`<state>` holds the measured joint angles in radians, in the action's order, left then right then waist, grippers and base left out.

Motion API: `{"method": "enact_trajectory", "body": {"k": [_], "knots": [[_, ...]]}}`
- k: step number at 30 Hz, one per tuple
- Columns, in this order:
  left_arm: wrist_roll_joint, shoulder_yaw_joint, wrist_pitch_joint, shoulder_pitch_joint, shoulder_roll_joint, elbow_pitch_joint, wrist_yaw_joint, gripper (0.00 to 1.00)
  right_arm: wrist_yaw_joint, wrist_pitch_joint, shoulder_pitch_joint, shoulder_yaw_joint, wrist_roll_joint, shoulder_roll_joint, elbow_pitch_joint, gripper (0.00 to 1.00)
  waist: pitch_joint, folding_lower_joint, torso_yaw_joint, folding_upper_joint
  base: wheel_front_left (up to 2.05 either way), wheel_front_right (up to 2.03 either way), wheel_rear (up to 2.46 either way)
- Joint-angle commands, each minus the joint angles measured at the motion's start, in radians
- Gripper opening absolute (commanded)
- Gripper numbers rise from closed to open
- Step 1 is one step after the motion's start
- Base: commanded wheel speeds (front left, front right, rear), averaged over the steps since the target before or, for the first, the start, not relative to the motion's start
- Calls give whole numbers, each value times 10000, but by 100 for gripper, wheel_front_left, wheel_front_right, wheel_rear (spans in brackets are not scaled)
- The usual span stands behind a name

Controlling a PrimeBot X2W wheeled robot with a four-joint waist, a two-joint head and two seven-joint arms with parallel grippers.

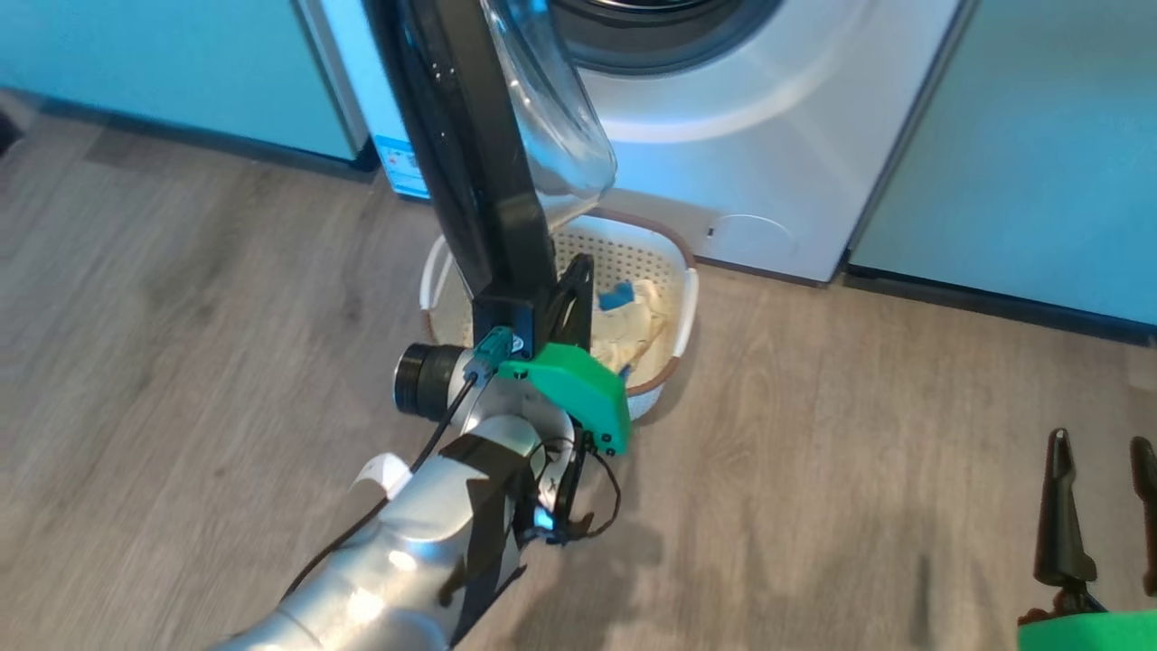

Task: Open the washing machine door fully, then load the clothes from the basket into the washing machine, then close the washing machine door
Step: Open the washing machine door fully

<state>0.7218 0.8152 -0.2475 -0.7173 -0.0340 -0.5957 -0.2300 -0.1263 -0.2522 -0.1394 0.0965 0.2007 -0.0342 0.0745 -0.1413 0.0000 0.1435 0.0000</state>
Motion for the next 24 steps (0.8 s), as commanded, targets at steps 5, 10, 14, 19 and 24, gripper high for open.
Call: {"method": "enact_trajectory", "body": {"k": [5, 10, 14, 19, 24], "knots": [[-107, -422, -118, 75, -498, 460, -306, 0, -44, -95, 124, -132, -107, -160, 292, 100, 6, 0, 503, 0, 0, 0, 0], [-153, -603, -127, 351, -740, 803, -619, 0, -44, -95, 120, -129, -137, -160, 311, 100, -36, 0, 862, 0, 0, 0, 0], [-149, -803, -131, 545, -942, 1018, -826, 0, -44, -95, 131, -112, -145, -160, 325, 100, -66, 0, 1014, 0, 0, 0, 0], [-112, -1242, -137, 876, -1360, 1315, -1162, 0, -44, -95, 128, -119, -165, -160, 333, 100, -97, 0, 1148, 0, 0, 0, 0], [-78, -1822, -140, 1196, -1799, 1541, -1539, 0, -44, -95, 127, -127, -184, -160, 338, 100, -121, 0, 1172, 0, 0, 0, 0]]}}
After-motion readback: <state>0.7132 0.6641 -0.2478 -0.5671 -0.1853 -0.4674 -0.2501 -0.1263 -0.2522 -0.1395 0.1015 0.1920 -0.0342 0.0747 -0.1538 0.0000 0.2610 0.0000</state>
